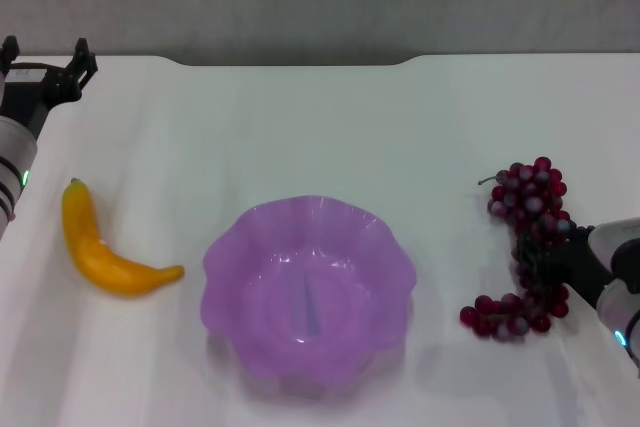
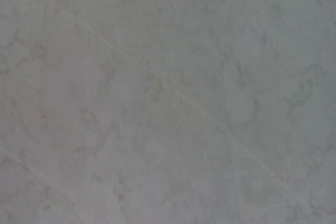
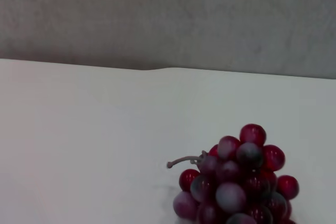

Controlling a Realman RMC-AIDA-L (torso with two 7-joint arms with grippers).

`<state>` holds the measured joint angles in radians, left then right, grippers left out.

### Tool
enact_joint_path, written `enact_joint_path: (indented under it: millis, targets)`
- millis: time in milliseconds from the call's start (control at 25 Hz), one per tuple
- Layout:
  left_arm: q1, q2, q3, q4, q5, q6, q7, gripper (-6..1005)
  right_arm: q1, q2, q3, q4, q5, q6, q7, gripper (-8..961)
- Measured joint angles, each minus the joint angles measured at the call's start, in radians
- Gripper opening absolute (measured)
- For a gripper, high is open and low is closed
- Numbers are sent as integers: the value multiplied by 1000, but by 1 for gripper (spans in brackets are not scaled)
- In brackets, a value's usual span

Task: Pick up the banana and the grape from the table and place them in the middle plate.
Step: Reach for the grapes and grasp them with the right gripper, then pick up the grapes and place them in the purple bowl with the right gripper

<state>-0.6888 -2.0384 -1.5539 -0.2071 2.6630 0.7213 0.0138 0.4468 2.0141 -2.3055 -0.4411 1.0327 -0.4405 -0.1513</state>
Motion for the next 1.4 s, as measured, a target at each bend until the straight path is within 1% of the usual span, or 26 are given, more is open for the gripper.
enact_joint_path:
  millis: [160,800,1160,1400]
  targets:
    - [0,0,0,0,0,2,0,903,1,0,2,13,0,0,5,622]
    - [-5,0,0,0,0,2,0,903,7,0,-32,13,-10,-43,2,461]
    - [-12,0,0,1,0,2,0,902,21,-1,-41,22,-10,-67,1,413]
    - [-11,0,0,0,-4,6,0,899,23,1,-69,21,-12,-100,5,367]
